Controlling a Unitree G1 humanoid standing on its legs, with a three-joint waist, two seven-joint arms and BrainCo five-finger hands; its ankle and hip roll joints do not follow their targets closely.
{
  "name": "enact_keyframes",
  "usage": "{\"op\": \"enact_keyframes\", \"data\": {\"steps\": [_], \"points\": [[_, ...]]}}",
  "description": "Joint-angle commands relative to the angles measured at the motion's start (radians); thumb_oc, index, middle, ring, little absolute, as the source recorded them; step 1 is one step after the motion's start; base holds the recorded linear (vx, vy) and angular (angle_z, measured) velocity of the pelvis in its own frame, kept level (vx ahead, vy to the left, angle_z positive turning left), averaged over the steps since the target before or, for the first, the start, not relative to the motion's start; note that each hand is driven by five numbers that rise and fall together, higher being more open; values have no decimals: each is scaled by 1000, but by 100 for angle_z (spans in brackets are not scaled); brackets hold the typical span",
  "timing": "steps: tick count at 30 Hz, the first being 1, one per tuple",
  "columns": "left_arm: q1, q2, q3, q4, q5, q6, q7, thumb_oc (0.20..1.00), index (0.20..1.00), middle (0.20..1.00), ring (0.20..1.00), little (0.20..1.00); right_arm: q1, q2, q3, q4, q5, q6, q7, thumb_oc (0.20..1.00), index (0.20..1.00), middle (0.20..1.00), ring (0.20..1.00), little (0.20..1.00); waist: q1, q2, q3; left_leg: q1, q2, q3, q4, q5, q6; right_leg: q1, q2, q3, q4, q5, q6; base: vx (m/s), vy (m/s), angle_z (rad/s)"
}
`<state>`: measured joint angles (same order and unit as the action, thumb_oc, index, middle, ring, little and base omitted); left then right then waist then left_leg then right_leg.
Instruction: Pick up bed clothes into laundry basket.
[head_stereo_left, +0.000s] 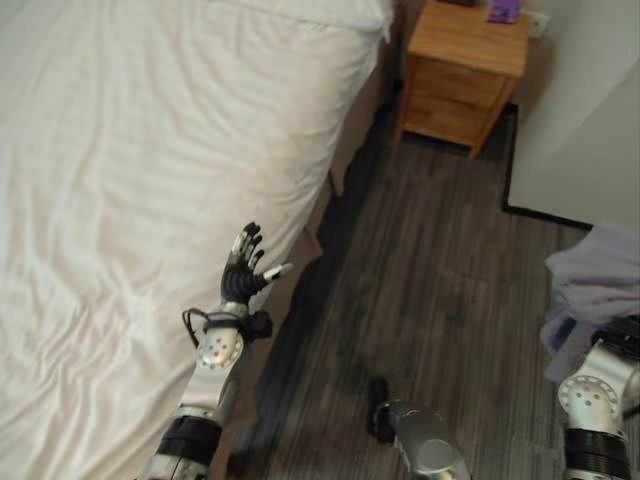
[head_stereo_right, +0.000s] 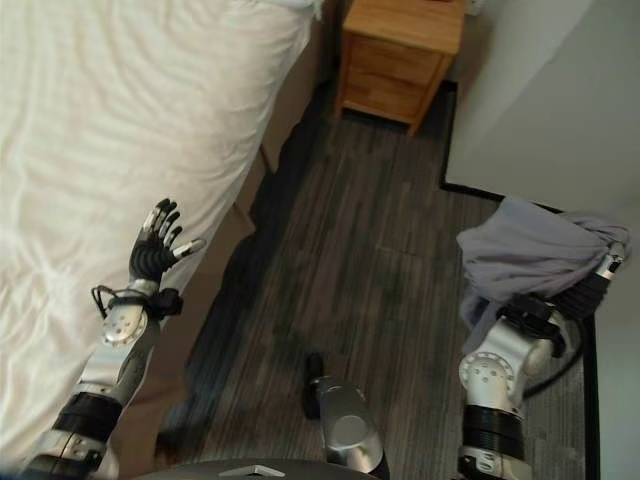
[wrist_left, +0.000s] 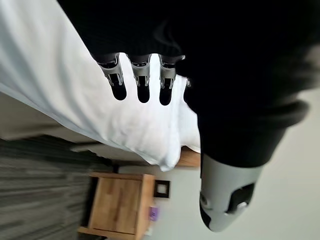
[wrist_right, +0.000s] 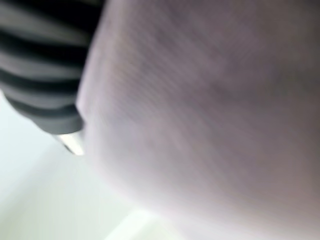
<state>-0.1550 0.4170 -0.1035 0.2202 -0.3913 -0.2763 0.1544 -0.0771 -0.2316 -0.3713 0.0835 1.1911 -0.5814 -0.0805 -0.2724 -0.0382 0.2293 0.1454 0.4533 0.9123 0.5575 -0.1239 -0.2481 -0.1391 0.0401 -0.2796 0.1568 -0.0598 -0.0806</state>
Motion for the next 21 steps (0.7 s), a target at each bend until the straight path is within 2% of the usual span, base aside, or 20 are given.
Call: {"op": "enact_keyframes", "data": {"steps": [1, 2, 4, 5, 6, 7, 8, 9, 10, 11, 12, 13, 14, 15, 16, 17, 18, 19, 20, 21], "points": [[-5, 11, 21, -53, -23, -64, 38, 1000, 1000, 1000, 1000, 1000, 43, -92, -67, -154, -8, -81, 37, 200, 200, 200, 200, 200, -14, -15, -13, -127, -45, -246, -75, 216, 14, 75, -90, 117, -114, -22, 146, -68, 43, -182], [46, -1, 71, -66, -26, -68, 53, 1000, 1000, 1000, 1000, 1000, 71, -93, -47, -155, -22, -59, 34, 200, 200, 200, 200, 200, 17, -36, 9, -190, -201, -493, -117, 75, 118, 48, -84, 265, -100, 26, 146, -91, 87, -236], [48, -2, 72, -66, -26, -68, 53, 1000, 1000, 1000, 1000, 1000, 72, -94, -45, -154, -21, -59, 34, 200, 200, 200, 200, 200, 15, -37, 7, -190, -205, -491, -119, 73, 123, 47, -88, 266, -98, 24, 150, -33, 110, -239], [51, -15, 84, -58, -28, -79, 58, 1000, 1000, 1000, 1000, 1000, 54, -91, -24, -128, -39, -52, 17, 200, 200, 200, 200, 200, 26, -42, 10, -189, -260, -637, -203, 8, 146, 35, -69, 382, -98, 44, 159, 103, 273, -208], [50, -17, 99, -55, -16, -89, 78, 1000, 1000, 1000, 1000, 1000, 13, -89, 23, -126, -66, -43, 4, 200, 200, 200, 200, 200, 76, -49, 14, -230, -390, -865, -284, -39, 161, 26, -39, 531, -105, 79, 184, 89, 272, -244], [49, -17, 100, -54, -16, -89, 78, 1000, 1000, 1000, 1000, 1000, 10, -88, 24, -125, -67, -43, 3, 200, 200, 200, 200, 200, 81, -53, 13, -229, -393, -858, -292, -30, 161, 22, -41, 539, -106, 84, 185, 107, 204, -302], [55, -13, 111, -60, -13, -95, 82, 1000, 1000, 1000, 1000, 1000, -17, -95, 45, -109, -74, -39, 5, 200, 200, 200, 200, 200, 103, -48, 20, -236, -431, -959, -318, -35, 171, 19, -16, 607, -107, 100, 197, 1, 102, -342], [57, -13, 119, -64, -11, -104, 87, 1000, 1000, 1000, 1000, 1000, -48, -94, 69, -99, -82, -41, 4, 200, 200, 200, 200, 200, 133, -49, 32, -241, -464, -1025, -340, -26, 180, 8, 4, 681, -105, 120, 214, -35, 209, -321], [46, -15, 131, -60, -27, -110, 76, 1000, 1000, 1000, 1000, 1000, -54, -81, 71, -119, -79, -24, 5, 200, 200, 200, 200, 200, 121, -48, 35, -206, -442, -956, -403, -24, 192, -6, 7, 732, -141, 154, 229, -110, 290, -244], [31, -12, 122, -45, -29, -111, 80, 1000, 1000, 1000, 1000, 1000, -56, -64, 80, -129, -88, -22, 2, 200, 200, 200, 200, 200, 108, -41, 38, -195, -436, -928, -435, -17, 200, -22, 2, 749, -146, 167, 242, -107, 235, -205], [28, -10, 123, -42, -29, -113, 79, 1000, 1000, 1000, 1000, 1000, -57, -62, 80, -132, -91, -21, -1, 200, 200, 200, 200, 200, 115, -47, 35, -195, -439, -919, -446, -4, 198, -29, 0, 760, -147, 174, 245, -152, 381, -154], [17, 1, 119, -43, -32, -116, 80, 1000, 1000, 1000, 1000, 1000, -72, -52, 75, -128, -90, -19, -2, 200, 200, 200, 200, 200, 101, -34, 39, -168, -446, -861, -514, 2, 216, -70, -11, 761, -161, 201, 278, -134, 236, -143], [16, 2, 120, -42, -32, -116, 80, 1000, 1000, 1000, 1000, 1000, -74, -51, 75, -127, -90, -19, -2, 200, 200, 200, 200, 200, 105, -39, 38, -170, -448, -856, -521, 12, 214, -75, -13, 768, -162, 207, 280, -162, 459, -81], [-4, 13, 103, -34, -24, -116, 82, 1000, 1000, 1000, 1000, 1000, -80, -18, 70, -144, -106, -29, -14, 200, 200, 200, 200, 200, 97, -33, 45, -147, -463, -803, -567, 25, 229, -102, -28, 750, -165, 223, 309, -87, 196, -82], [-6, 14, 104, -33, -24, -116, 82, 1000, 1000, 1000, 1000, 1000, -81, -16, 71, -146, -108, -29, -16, 200, 200, 200, 200, 200, 99, -37, 45, -148, -465, -799, -571, 33, 228, -106, -29, 755, -164, 228, 310, -120, 276, -106], [-23, 34, 94, -33, -13, -118, 90, 1000, 1000, 1000, 1000, 1000, -71, -5, 82, -153, -127, -35, -25, 200, 200, 200, 200, 200, 102, -34, 59, -137, -461, -769, -589, 42, 232, -128, -41, 691, -143, 222, 318, -142, 73, -100], [-30, 46, 94, -36, -3, -119, 96, 1000, 1000, 1000, 1000, 1000, -68, -4, 90, -164, -141, -31, -29, 200, 200, 200, 200, 200, 119, -31, 72, -135, -447, -746, -594, 50, 229, -143, -66, 578, -113, 194, 307, -358, 127, -87], [-44, 58, 95, -45, 0, -114, 103, 1000, 1000, 1000, 1000, 1000, -68, -9, 115, -170, -155, -31, -40, 200, 200, 200, 200, 200, 146, -18, 89, -151, -415, -690, -595, 84, 214, -129, -161, 266, -17, 116, 251, -317, 50, -47], [-45, 58, 95, -45, 0, -114, 103, 1000, 1000, 1000, 1000, 1000, -68, -9, 115, -170, -155, -31, -41, 200, 200, 200, 200, 200, 141, -19, 89, -154, -416, -694, -595, 88, 214, -131, -163, 262, -15, 117, 249, -406, 129, -104], [-47, 61, 100, -52, -7, -103, 101, 1000, 1000, 1000, 1000, 1000, -70, -2, 133, -167, -153, -25, -48, 200, 200, 200, 200, 200, 155, -20, 85, -160, -394, -626, -600, 102, 215, -112, -206, 132, 96, 69, 229, -183, 84, -108]]}}
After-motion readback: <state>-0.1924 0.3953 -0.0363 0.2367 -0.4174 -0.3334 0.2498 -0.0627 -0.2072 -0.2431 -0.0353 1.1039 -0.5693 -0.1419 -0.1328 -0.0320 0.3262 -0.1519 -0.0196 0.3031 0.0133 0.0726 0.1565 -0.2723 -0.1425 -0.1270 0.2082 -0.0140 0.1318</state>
